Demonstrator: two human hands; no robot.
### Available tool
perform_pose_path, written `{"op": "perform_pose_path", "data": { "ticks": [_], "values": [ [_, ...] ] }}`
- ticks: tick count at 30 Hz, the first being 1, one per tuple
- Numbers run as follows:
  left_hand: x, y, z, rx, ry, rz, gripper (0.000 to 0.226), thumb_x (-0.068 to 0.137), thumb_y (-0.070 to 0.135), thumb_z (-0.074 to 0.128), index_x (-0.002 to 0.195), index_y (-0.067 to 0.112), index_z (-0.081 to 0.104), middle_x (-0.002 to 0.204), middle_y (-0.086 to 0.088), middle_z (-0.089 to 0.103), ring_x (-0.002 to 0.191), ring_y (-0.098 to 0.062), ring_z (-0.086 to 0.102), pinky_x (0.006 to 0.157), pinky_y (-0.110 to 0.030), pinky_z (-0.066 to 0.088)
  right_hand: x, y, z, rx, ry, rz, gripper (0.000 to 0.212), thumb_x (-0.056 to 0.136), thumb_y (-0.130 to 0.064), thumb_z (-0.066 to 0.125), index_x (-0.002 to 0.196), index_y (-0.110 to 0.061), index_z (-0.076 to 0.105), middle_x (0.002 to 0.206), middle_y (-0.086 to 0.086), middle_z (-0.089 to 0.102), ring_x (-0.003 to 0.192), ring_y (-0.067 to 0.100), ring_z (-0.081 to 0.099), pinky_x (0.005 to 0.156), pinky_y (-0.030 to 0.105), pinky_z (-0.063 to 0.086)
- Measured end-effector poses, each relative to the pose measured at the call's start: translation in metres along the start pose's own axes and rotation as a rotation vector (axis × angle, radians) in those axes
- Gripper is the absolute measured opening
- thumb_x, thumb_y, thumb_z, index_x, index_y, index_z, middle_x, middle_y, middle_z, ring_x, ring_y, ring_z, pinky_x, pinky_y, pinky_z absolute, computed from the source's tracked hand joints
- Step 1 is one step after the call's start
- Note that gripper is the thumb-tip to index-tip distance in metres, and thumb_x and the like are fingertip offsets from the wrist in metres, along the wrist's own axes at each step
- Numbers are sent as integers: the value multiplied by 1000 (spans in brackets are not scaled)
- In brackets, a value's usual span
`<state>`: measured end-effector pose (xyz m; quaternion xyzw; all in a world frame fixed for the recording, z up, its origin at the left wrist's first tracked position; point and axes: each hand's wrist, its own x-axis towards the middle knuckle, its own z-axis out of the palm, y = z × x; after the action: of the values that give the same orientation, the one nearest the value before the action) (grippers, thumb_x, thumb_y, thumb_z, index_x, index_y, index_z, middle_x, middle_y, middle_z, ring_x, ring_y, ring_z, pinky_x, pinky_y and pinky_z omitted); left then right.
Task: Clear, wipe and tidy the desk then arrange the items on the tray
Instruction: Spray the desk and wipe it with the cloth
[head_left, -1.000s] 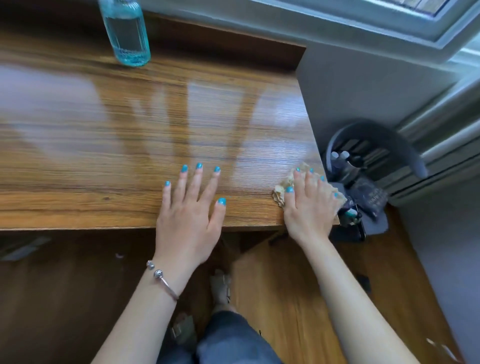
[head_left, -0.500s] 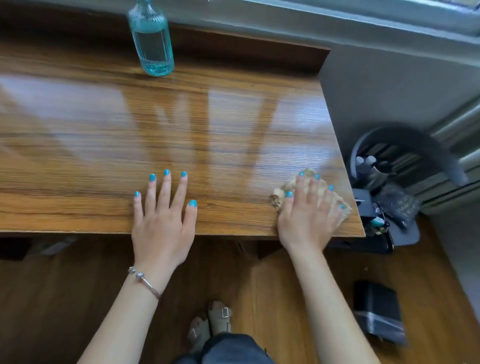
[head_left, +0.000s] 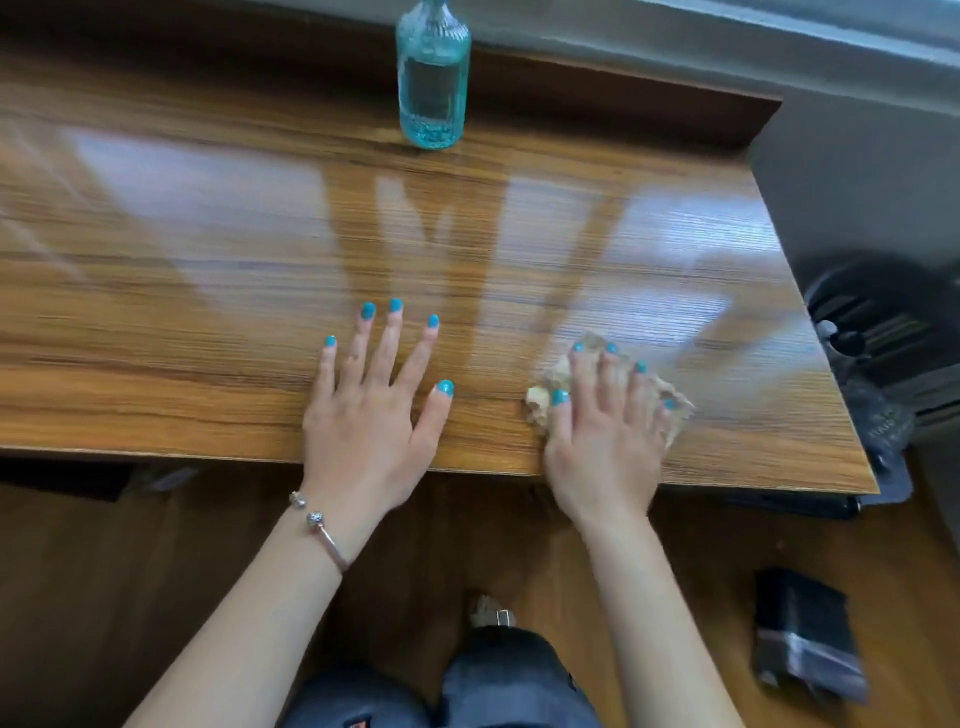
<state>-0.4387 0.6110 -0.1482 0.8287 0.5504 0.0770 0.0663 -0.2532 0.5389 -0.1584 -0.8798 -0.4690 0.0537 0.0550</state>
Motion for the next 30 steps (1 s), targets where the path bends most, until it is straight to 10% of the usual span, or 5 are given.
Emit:
{"op": "perform_pose_path", "data": {
  "ticks": [5, 12, 18, 24, 30],
  "values": [
    [-10, -84, -22, -35, -25, 66, 58, 97, 57, 7, 148, 43, -18, 157, 9, -23, 144, -13, -27, 116, -37, -17, -35, -45, 14, -7, -77, -314, 51, 98, -57, 2, 148, -55, -9, 160, -21, -10, 147, 7, -18, 117, 32, -17],
    [0, -155, -41, -143, -70, 143, 57, 96, 57, 4, 145, 45, -21, 156, 10, -24, 143, -12, -28, 115, -36, -17, -13, -73, -2, 17, 82, 466, 55, 104, -39, 26, 156, -26, 14, 163, 6, 13, 149, 28, 9, 118, 47, 3],
    [-4, -182, -46, -135, -118, 151, 55, 98, 48, 3, 144, 41, -26, 158, 6, -24, 143, -14, -29, 116, -38, -16, -62, -167, 31, -18, -93, -250, 51, 99, -55, 6, 146, -56, -12, 157, -20, -13, 147, 11, -15, 118, 39, -10],
    [-7, -190, -58, -186, -110, 120, 58, 94, 55, 5, 146, 42, -18, 157, 9, -21, 143, -11, -26, 115, -34, -17, -14, -90, 5, -8, -22, 370, 54, 104, -44, 21, 155, -37, 6, 165, -3, 3, 151, 23, 1, 120, 48, 1],
    [-25, -180, -67, -223, -102, 133, 57, 97, 51, 10, 148, 42, -14, 158, 13, -19, 142, -6, -28, 114, -30, -18, -46, -123, -3, 411, -189, -101, 51, 94, -63, 22, 144, -52, 21, 159, -19, 10, 150, 8, 0, 120, 40, -6]
  ]
}}
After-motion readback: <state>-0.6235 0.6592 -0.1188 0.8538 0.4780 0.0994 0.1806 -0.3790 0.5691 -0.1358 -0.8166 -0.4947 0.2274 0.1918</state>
